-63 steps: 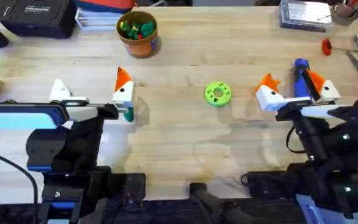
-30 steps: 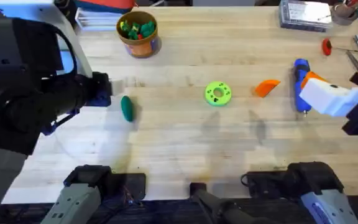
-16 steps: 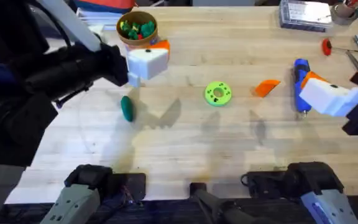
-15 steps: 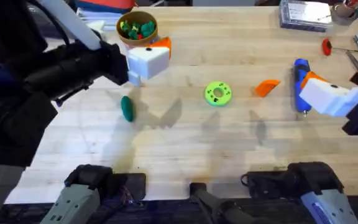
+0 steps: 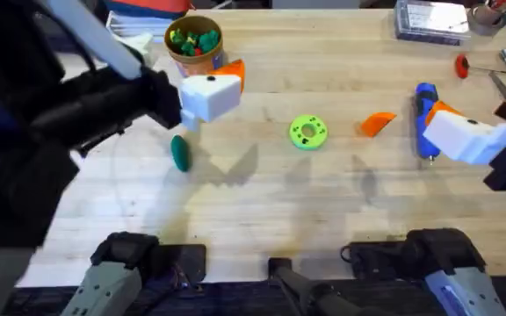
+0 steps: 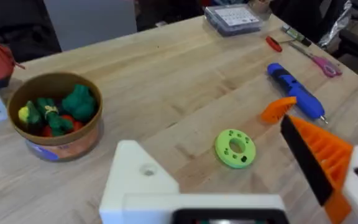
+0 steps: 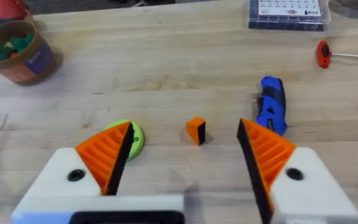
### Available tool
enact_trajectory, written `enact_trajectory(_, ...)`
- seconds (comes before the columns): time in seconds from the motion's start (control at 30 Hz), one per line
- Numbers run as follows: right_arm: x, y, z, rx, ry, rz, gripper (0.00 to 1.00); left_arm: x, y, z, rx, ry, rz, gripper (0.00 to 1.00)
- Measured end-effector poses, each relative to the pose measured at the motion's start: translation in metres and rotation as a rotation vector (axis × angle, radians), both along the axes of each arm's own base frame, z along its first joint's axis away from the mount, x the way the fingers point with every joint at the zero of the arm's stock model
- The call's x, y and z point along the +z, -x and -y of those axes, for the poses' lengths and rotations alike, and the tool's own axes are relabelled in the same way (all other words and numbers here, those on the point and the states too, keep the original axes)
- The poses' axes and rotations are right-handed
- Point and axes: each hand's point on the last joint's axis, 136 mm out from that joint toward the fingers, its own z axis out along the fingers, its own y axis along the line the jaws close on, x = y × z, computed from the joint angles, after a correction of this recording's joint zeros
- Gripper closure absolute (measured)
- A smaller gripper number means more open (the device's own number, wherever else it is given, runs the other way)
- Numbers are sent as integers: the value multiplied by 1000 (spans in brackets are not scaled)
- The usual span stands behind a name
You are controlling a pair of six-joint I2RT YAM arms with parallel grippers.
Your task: Pick up the gripper from the table and insert it into the empty holder that is missing its gripper. Then pick up a screw, insert it into the mounting hole, and use the screwdriver to tighten it. Finally, clean up the table by picking up the vegetable and placing it into the bucket.
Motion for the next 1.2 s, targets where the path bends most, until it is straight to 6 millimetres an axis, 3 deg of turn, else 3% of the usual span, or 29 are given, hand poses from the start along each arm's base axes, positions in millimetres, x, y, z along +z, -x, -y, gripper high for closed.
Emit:
enact_trajectory(0.2, 0, 0, 0, 0, 0, 0, 7, -6, 32, -6, 23, 12, 205, 16)
enact_trajectory(0.43, 0, 0, 0, 0, 0, 0, 7, -53, 57, -9, 26, 30, 372, 16)
enact_trajectory(0.67, 0, 0, 0, 0, 0, 0, 7, -70, 52, -9, 36, 74, 447, 15)
enact_trajectory(0.87, 0, 0, 0, 0, 0, 0, 7, -85, 49, -10, 46, 84, 393, 15)
enact_trajectory(1.0, 0, 0, 0, 0, 0, 0, 7, -107, 48, -10, 49, 75, 286, 15)
enact_trajectory(1.2, 0, 0, 0, 0, 0, 0, 9, -109, 51, -7, 31, 80, 275, 15)
